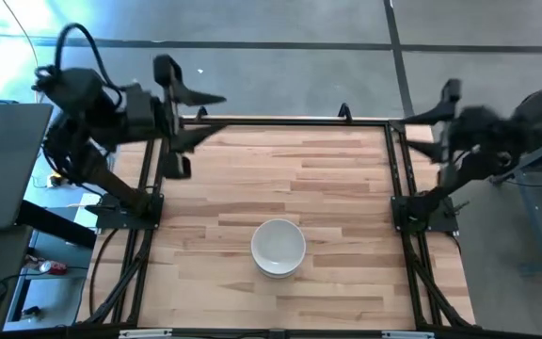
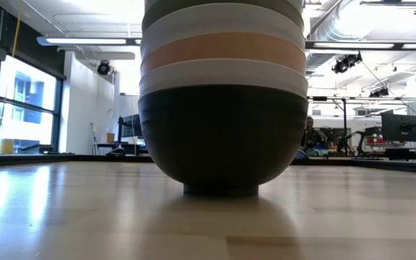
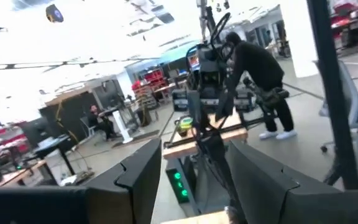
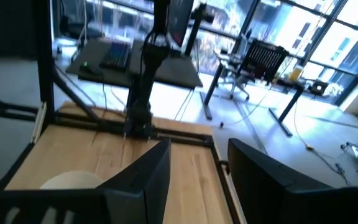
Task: Nest bowls inside each other
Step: Return to Home Position
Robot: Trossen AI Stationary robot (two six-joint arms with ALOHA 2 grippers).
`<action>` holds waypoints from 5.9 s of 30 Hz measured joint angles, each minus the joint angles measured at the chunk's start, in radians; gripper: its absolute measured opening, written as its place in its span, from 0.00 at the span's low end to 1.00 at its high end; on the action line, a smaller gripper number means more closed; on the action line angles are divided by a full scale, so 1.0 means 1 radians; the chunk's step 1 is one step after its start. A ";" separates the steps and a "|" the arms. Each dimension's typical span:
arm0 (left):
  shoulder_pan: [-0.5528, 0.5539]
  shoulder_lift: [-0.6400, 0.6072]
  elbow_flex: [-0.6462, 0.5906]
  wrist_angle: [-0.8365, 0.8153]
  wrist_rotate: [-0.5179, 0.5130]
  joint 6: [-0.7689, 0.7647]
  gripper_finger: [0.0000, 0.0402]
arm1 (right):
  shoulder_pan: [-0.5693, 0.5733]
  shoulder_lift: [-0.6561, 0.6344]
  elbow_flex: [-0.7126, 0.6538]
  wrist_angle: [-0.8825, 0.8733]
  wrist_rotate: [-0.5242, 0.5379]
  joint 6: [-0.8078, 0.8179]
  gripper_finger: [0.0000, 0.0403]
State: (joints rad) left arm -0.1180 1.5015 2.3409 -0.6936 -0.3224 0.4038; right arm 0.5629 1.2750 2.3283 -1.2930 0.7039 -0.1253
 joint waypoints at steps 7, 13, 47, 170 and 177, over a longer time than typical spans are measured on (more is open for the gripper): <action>0.133 -0.063 -0.002 -0.082 0.069 -0.043 0.44 | 0.000 -0.123 0.000 -0.055 0.043 0.037 0.38; 0.205 -0.120 -0.003 -0.217 0.140 -0.120 0.44 | 0.000 -0.207 -0.056 -0.229 0.115 0.244 0.38; 0.210 -0.251 -0.051 -0.520 0.068 -0.277 0.44 | 0.000 -0.828 -1.125 0.383 0.093 0.282 0.30; 0.223 -0.742 -2.264 1.477 0.285 -0.449 0.44 | 0.000 -0.857 -1.019 0.288 0.020 0.354 0.27; 0.223 -0.885 -2.264 1.483 0.285 -0.398 0.44 | 0.000 -0.857 -1.019 0.252 0.019 0.392 0.27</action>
State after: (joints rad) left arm 0.1055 0.6169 0.0772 0.7894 -0.0376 0.0057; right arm 0.5628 0.4179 1.3098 -1.0411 0.7228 0.2664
